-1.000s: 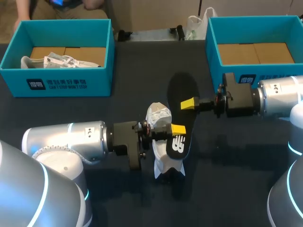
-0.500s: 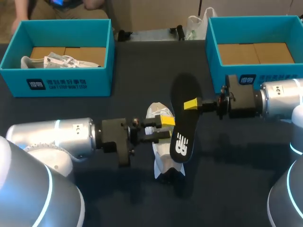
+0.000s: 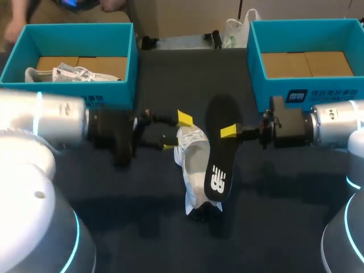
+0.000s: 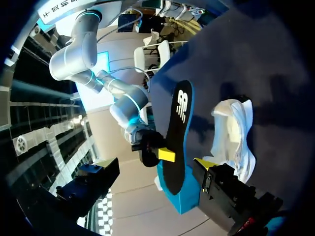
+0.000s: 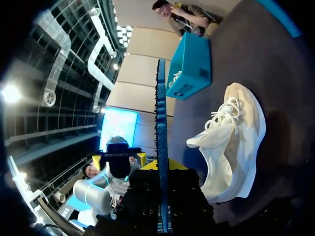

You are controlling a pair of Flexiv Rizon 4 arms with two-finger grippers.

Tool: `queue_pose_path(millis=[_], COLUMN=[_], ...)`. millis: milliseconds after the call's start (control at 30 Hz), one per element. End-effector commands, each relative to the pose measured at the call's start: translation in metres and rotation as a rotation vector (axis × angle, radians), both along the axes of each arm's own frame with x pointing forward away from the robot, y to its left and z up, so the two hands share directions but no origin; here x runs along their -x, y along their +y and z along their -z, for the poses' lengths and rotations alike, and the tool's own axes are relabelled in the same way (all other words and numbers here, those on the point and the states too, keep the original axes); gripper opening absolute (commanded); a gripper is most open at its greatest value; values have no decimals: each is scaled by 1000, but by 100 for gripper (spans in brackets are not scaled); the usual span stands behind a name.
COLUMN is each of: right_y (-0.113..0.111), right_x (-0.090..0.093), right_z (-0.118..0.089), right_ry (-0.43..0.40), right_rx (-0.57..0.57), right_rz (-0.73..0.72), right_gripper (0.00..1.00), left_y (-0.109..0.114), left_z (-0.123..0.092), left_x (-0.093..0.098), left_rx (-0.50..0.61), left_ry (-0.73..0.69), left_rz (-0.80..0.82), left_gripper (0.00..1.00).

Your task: Take the shoe out of the shoebox, open the shoe tongue, remove and reinsert the insole, then place the shoe into the shoebox

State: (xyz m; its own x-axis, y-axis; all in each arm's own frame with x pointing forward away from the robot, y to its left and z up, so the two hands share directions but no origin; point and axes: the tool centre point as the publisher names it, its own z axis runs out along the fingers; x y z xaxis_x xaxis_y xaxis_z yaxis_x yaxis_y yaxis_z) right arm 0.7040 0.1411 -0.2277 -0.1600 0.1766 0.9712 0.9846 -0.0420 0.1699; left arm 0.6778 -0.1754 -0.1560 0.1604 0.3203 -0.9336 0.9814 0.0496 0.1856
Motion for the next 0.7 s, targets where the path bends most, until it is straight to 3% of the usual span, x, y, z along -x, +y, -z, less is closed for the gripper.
queue_pose_path(millis=[33, 233, 500, 700], right_y=[7, 9, 12, 13], right_x=[-4, -3, -4, -9], right_z=[9, 14, 20, 23], right_ry=[-1, 7, 15, 21], right_rx=[-13, -14, -16, -21], right_rz=[-3, -5, -18, -28], right_gripper=[0, 0, 0, 0], left_y=[17, 18, 8, 6], left_z=[-25, -32, -39, -41], left_x=[-4, -5, -6, -6], left_rx=[-274, -422, -531, -528], left_ry=[55, 75, 71, 84], left_rz=[78, 100, 92, 76], left_gripper=[100, 100, 100, 100])
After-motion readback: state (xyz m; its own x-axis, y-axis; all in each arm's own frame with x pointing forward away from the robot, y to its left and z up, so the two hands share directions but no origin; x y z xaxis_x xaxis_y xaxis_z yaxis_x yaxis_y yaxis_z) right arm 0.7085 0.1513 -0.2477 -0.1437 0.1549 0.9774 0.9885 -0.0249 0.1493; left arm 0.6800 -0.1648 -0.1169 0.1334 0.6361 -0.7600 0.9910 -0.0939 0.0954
